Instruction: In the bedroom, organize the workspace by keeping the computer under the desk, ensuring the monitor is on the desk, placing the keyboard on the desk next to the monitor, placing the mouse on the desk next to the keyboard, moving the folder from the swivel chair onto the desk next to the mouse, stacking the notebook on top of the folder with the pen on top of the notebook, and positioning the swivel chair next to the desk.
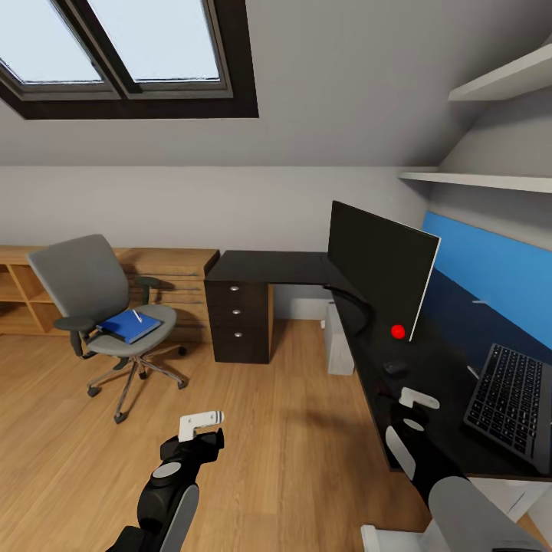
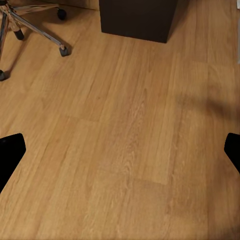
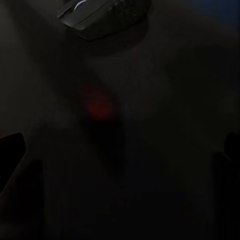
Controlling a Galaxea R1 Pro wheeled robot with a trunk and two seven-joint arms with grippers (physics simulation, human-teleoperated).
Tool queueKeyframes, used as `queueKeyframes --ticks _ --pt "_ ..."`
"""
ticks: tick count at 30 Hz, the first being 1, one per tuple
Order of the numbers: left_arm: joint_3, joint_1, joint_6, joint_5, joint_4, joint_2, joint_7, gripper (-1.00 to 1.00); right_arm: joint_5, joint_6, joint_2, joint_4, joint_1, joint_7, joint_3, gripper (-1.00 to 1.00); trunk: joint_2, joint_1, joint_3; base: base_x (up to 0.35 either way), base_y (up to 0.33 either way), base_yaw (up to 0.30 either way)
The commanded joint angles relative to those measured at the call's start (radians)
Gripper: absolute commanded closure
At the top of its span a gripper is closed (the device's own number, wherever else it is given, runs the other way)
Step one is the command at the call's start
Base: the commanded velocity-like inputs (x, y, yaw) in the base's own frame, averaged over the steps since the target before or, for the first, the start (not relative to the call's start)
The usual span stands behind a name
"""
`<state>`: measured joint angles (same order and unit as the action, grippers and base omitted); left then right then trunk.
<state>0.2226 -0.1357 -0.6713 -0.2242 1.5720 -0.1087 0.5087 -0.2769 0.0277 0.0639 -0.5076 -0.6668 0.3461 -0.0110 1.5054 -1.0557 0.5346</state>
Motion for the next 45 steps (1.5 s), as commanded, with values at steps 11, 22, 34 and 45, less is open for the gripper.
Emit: queueKeyframes --ticks 11,22,34,45 --pt "0.000 -0.001 -0.002 -0.011 0.001 0.000 0.010 -1.00 -0.010 0.003 0.000 0.002 0.000 0.002 0.003 -1.00 0.001 0.000 0.001 0.000 0.000 0.000" --pt "0.001 -0.001 -0.002 -0.012 0.000 0.001 0.010 -1.00 -0.010 0.003 0.000 0.002 0.000 0.002 0.003 -1.00 0.001 0.000 0.001 0.089 0.029 0.000" --pt "0.001 -0.001 -0.002 -0.012 0.000 0.001 0.009 -1.00 -0.010 0.003 0.003 0.003 0.000 0.002 0.003 -1.00 0.001 0.000 0.001 0.072 0.003 0.000" --pt "0.001 -0.001 -0.002 -0.012 -0.003 0.001 0.009 -1.00 -0.011 0.002 0.015 0.003 -0.001 0.003 0.002 -1.00 0.001 0.000 0.001 0.136 0.000 0.000"
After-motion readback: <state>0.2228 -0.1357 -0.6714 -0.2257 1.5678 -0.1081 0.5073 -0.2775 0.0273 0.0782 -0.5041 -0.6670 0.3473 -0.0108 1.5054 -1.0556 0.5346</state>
